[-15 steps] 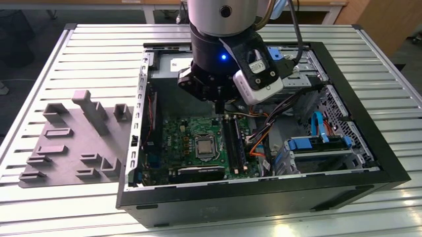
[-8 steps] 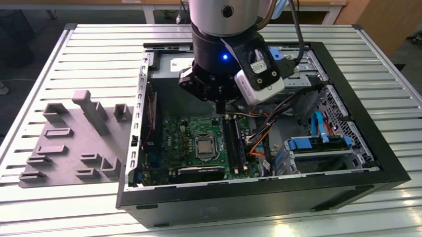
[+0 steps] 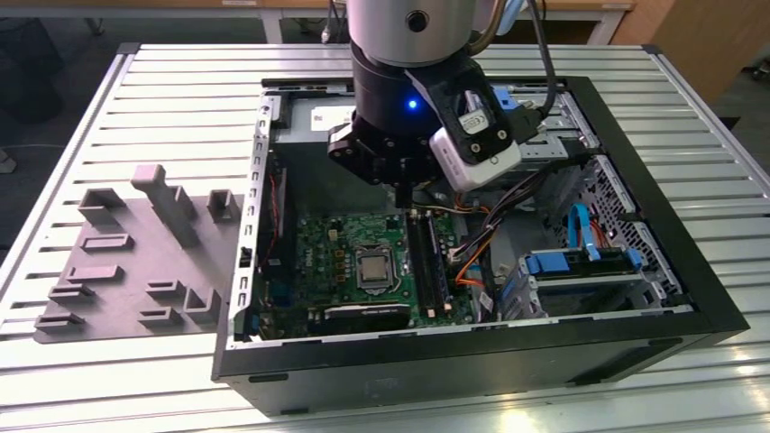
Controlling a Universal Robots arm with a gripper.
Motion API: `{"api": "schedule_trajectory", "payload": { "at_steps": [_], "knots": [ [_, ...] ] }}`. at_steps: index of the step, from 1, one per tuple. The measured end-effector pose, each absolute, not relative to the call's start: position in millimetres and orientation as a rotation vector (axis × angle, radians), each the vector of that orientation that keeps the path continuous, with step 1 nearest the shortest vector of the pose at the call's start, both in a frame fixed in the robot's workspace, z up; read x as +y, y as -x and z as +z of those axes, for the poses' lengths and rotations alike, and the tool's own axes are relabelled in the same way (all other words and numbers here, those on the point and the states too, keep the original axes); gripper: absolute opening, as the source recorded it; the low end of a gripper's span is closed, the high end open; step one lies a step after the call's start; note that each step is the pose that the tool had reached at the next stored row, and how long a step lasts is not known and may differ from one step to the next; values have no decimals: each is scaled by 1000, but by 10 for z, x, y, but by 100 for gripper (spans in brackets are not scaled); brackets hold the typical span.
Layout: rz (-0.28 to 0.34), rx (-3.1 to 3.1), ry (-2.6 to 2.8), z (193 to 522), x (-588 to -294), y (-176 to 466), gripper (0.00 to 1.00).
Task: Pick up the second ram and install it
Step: 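Insert the second ram into the second slot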
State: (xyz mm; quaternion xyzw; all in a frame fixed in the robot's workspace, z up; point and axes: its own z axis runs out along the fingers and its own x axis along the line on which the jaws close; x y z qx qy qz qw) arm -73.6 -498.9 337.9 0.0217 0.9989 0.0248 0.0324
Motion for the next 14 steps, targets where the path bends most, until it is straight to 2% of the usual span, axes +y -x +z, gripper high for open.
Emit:
{"api": "schedule_trajectory", "payload": {
  "at_steps": [14],
  "knots": [
    [77, 3076, -52, 3373, -4989, 732, 12]
  ]
}}
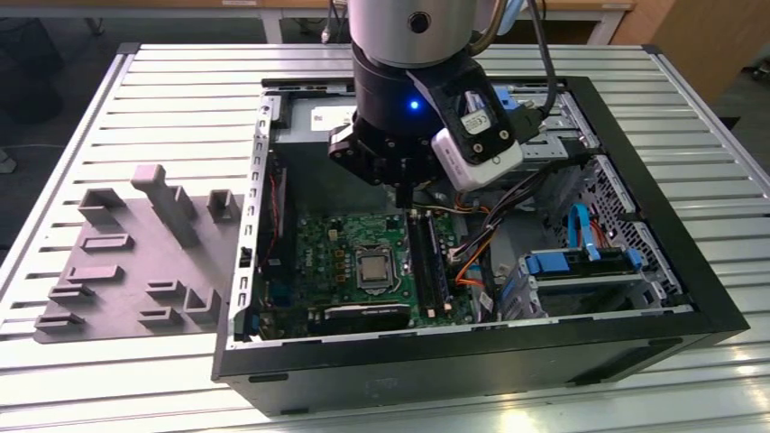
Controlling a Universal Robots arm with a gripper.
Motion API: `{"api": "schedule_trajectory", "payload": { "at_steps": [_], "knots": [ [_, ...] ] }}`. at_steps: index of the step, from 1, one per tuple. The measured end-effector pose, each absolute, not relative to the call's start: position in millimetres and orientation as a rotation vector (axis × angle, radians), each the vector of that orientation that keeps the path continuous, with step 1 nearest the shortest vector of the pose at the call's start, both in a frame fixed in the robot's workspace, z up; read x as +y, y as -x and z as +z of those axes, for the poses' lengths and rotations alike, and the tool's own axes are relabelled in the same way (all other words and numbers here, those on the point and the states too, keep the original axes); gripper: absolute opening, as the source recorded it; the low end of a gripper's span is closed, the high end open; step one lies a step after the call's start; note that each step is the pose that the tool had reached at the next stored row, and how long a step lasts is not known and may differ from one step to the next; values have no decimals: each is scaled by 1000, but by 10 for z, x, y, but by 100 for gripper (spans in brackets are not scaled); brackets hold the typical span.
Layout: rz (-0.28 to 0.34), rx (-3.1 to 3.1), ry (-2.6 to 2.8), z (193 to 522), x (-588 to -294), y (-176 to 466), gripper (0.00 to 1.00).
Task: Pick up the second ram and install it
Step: 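Insert the second ram into the second slot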
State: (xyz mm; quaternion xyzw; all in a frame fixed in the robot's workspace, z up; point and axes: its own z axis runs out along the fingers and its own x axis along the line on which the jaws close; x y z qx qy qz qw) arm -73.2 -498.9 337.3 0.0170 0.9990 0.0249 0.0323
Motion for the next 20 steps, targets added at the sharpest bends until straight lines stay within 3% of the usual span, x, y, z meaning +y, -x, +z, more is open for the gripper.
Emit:
{"api": "schedule_trajectory", "payload": {
  "at_steps": [20],
  "knots": [
    [77, 3075, -51, 3304, -4989, 678, 12]
  ]
}}
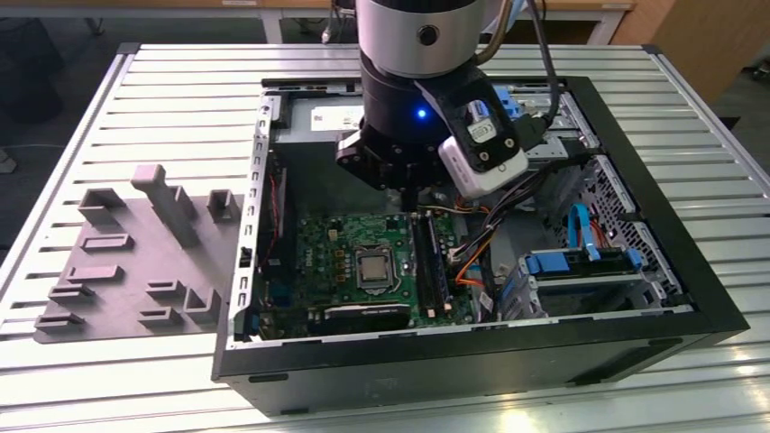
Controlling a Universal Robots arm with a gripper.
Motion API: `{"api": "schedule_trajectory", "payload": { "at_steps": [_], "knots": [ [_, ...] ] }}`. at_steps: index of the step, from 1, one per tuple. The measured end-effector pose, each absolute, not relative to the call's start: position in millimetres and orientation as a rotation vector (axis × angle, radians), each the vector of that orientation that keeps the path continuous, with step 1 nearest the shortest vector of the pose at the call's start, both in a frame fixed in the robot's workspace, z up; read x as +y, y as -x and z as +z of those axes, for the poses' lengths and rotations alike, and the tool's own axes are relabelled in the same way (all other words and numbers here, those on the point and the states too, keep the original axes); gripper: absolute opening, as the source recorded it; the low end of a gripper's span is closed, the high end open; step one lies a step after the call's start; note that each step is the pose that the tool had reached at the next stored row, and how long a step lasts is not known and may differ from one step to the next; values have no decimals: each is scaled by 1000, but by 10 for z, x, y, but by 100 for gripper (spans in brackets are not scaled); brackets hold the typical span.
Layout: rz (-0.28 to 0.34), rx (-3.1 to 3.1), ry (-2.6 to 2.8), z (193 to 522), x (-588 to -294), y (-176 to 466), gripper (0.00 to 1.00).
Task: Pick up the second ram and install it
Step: 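Insert the second ram into the second slot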
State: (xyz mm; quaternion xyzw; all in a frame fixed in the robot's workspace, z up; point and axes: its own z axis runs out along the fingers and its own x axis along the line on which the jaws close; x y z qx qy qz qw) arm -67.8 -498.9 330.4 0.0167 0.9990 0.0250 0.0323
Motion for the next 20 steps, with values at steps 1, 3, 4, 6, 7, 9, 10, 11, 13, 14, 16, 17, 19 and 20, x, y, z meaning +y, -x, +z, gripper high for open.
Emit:
{"api": "schedule_trajectory", "payload": {
  "at_steps": [1, 3, 4, 6, 7, 9, 10, 11, 13, 14, 16, 17, 19, 20],
  "knots": [
    [77, 3076, -51, 3302, -4989, 672, 12],
    [77, 3076, -51, 3298, -4989, 666, 12],
    [77, 3076, -51, 3294, -4988, 664, 12],
    [77, 3076, -51, 3281, -4989, 658, 12],
    [77, 3076, -51, 3274, -4989, 656, 12],
    [77, 3076, -51, 3262, -4988, 655, 12],
    [77, 3076, -51, 3257, -4988, 655, 12],
    [77, 3076, -51, 3251, -4989, 655, 12],
    [77, 3076, -51, 3239, -4988, 655, 12],
    [77, 3076, -51, 3233, -4989, 655, 12],
    [77, 3076, -51, 3221, -4988, 655, 12],
    [77, 3076, -51, 3216, -4988, 654, 12],
    [77, 3076, -51, 3207, -4988, 654, 12],
    [77, 3076, -51, 3204, -4988, 654, 12]
  ]
}}
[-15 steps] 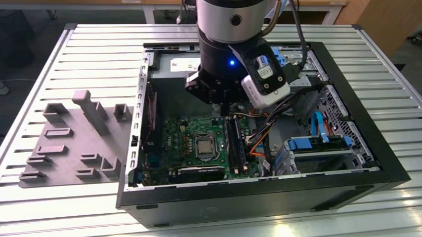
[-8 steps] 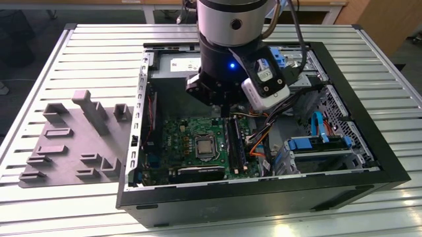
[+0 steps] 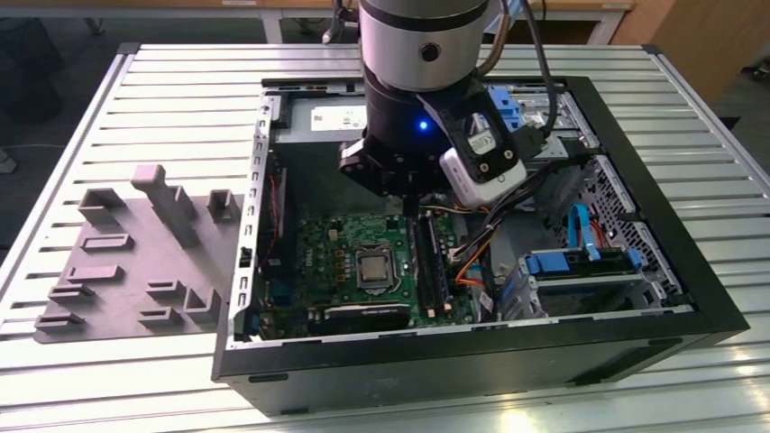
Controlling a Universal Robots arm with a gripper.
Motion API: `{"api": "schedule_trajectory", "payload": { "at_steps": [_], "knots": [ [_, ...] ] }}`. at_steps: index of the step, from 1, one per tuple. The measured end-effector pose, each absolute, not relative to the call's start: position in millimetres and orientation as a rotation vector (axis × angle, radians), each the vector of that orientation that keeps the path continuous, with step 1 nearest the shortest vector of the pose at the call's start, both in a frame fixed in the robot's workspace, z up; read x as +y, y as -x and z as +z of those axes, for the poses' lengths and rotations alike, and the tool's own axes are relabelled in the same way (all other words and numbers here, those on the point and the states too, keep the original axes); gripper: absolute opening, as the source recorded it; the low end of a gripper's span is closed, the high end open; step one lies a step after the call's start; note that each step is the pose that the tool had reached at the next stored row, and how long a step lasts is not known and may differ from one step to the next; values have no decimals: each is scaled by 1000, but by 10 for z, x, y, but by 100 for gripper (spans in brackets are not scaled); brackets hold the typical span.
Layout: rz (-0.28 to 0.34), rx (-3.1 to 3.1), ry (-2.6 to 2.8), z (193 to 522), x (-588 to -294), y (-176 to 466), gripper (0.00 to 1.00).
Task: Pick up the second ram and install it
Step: 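Insert the second ram into the second slot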
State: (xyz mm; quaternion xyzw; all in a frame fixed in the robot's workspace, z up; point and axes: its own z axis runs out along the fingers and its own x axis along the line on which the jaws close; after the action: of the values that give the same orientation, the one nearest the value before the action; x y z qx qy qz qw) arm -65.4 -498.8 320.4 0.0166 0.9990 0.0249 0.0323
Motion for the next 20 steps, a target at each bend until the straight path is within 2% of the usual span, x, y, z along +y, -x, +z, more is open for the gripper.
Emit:
{"api": "schedule_trajectory", "payload": {
  "at_steps": [20],
  "knots": [
    [77, 3076, -51, 3170, -4989, 597, 12]
  ]
}}
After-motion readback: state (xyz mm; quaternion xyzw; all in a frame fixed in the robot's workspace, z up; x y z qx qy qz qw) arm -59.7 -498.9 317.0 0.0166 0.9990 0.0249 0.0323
